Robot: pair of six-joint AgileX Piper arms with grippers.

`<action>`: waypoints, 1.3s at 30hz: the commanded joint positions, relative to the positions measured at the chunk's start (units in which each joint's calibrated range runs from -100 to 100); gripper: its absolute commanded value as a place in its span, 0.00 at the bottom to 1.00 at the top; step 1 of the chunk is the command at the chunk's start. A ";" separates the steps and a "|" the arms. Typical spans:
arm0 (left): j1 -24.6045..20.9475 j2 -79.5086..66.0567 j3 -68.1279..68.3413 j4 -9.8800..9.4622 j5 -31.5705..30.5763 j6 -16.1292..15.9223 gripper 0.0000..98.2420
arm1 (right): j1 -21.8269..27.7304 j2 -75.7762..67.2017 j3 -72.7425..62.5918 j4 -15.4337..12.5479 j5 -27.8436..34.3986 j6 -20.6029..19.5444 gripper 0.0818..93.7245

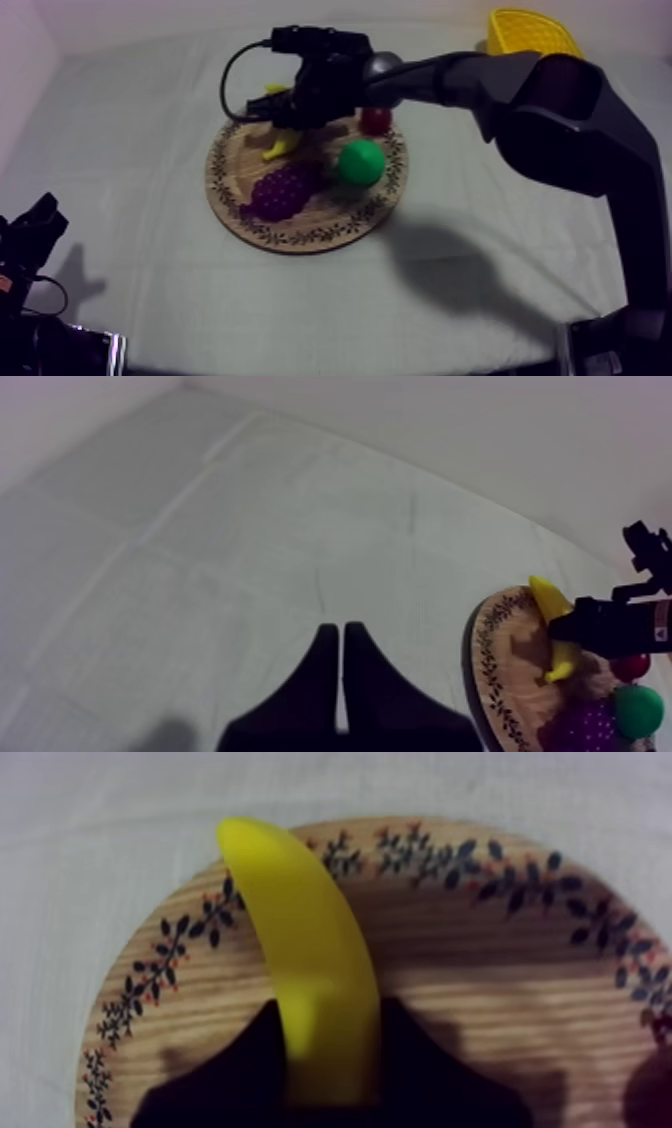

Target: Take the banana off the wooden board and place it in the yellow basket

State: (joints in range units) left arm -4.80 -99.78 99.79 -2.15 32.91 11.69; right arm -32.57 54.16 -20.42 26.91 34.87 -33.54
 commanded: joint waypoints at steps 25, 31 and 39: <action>-0.01 -0.05 -0.01 -0.03 0.00 0.01 0.00 | 13.94 -34.61 11.46 -22.46 2.36 24.61 0.16; -0.01 -0.05 -0.01 -0.03 0.00 0.00 0.00 | 21.38 -37.55 12.85 -24.91 2.17 28.66 0.16; -0.01 -0.05 -0.01 -0.03 0.00 0.00 0.00 | 29.59 -37.25 15.02 -26.79 0.24 32.17 0.16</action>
State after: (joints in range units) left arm -4.80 -99.78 99.79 -2.15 32.91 11.69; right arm -5.64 16.77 -5.50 0.40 35.56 -2.00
